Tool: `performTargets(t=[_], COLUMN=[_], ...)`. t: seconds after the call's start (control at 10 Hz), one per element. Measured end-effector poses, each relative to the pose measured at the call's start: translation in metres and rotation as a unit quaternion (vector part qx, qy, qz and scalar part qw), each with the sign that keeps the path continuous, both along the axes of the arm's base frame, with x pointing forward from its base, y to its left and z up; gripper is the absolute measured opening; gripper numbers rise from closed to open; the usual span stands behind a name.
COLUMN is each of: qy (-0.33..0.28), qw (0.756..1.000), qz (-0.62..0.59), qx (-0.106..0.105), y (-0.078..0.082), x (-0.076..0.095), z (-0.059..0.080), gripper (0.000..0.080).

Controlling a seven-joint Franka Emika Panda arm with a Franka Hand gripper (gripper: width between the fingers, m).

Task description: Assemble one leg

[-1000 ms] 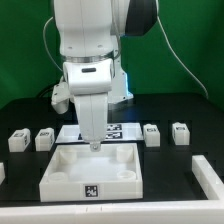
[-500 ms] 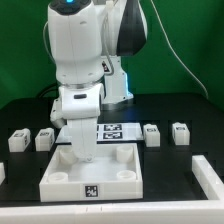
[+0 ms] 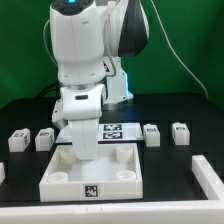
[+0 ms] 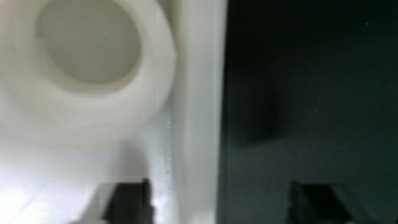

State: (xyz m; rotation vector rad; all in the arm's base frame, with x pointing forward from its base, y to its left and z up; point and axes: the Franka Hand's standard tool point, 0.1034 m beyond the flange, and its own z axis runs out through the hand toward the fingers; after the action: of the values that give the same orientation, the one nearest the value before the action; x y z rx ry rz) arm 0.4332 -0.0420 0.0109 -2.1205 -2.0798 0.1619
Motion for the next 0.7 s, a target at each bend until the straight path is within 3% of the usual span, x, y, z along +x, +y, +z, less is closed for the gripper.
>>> performTargets(t=[0.1, 0.2, 0.3, 0.7], qy=[0.0, 0.0, -0.003, -0.009], qw=[1.0, 1.0, 1.0, 1.0], qz=[0.0, 0.0, 0.0, -0.001], qx=[0.0, 0.0, -0.001, -0.001], y=[-0.0001, -0.0002, -0.0007, -0.001], x=[0.0, 0.0, 0.0017, 0.0042], z=[0.0, 0.0, 0.001, 0.0016], gripper=[0.0365, 0.0145, 0.0076, 0.0076])
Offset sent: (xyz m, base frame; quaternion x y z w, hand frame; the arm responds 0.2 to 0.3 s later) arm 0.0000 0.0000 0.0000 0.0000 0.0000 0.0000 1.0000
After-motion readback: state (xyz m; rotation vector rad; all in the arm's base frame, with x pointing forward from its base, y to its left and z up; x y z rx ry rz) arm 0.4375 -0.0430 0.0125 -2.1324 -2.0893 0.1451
